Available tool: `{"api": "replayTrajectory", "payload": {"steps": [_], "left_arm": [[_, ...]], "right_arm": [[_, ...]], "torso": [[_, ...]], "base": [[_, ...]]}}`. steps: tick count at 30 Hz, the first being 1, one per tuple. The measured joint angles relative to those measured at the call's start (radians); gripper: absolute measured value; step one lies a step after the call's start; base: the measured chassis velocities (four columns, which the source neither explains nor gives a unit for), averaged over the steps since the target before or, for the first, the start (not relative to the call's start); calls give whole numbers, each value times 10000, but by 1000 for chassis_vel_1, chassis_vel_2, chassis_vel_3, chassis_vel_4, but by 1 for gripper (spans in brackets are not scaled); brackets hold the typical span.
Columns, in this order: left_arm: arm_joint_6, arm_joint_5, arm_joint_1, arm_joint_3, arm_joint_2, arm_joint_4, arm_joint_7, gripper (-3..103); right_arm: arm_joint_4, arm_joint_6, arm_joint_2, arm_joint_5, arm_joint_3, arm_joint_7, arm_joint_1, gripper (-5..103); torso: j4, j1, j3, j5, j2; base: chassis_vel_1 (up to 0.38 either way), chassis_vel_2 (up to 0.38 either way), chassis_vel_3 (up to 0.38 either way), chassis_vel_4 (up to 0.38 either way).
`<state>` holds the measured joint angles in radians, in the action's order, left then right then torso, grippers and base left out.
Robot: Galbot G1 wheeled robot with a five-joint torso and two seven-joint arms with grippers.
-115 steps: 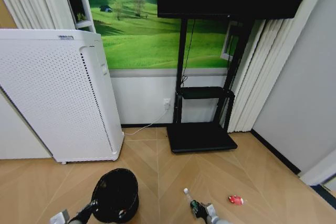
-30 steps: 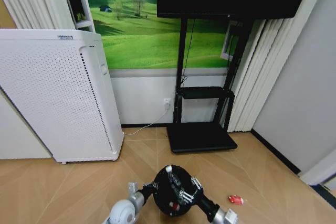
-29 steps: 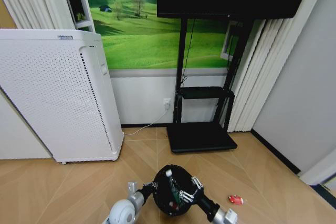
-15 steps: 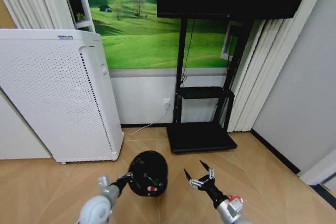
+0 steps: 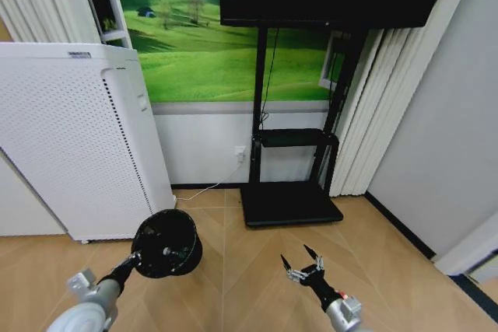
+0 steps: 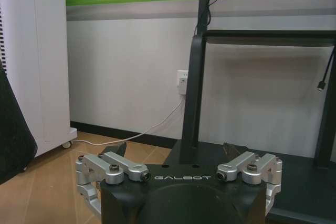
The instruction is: Pick up the trash bin and place the garbage on the floor into it.
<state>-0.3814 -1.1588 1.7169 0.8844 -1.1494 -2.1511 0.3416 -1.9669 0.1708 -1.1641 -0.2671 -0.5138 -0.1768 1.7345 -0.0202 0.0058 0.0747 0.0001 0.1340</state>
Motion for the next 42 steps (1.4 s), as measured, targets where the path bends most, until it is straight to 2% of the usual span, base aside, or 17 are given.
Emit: {"api": "replayTrajectory", "payload": {"steps": [6, 8, 10, 20, 28, 32, 42], "left_arm": [[-5, 14, 299, 307, -68, 91, -155, 3], [-6, 59, 369, 313, -101, 188, -190, 3], [-6, 117, 429, 318, -157, 267, -200, 3], [-145, 468, 725, 420, -150, 772, -191, 3], [-179, 492, 1585, 1152, -163, 788, -441, 3], [-173, 710, 1784, 1076, -345, 591, -523, 3], [-89, 892, 1826, 976, -496, 482, -523, 3]], "right_arm": [[354, 336, -209, 360, 28, -1, -62, 100], [590, 417, -300, 611, 17, 1, -83, 100], [818, 399, -318, 780, 24, 30, -159, 100], [2875, -529, -116, 1920, 529, -183, -890, 100], [4462, -1616, 369, 2013, 1234, -279, -2239, 100], [5068, -1984, 536, 2167, 1473, -241, -2747, 100], [6266, -2058, 524, 2345, 1661, -335, -3259, 100]], "torso": [[1, 1, 0, -9, 0], [-2, 0, 1, 5, 0], [-2, 1, 2, 1, 0], [-3, 0, 0, -4, 0], [2, 0, 1, 0, 0], [0, 1, 1, -1, 0], [-1, 0, 1, -4, 0]], "base": [[-262, -272, 294, 282], [-274, -289, 285, 291], [-301, -260, 251, 280], [-43, -67, 39, 19], [21, 24, -14, -24], [0, 0, 0, 0], [0, 0, 0, 0]]}}
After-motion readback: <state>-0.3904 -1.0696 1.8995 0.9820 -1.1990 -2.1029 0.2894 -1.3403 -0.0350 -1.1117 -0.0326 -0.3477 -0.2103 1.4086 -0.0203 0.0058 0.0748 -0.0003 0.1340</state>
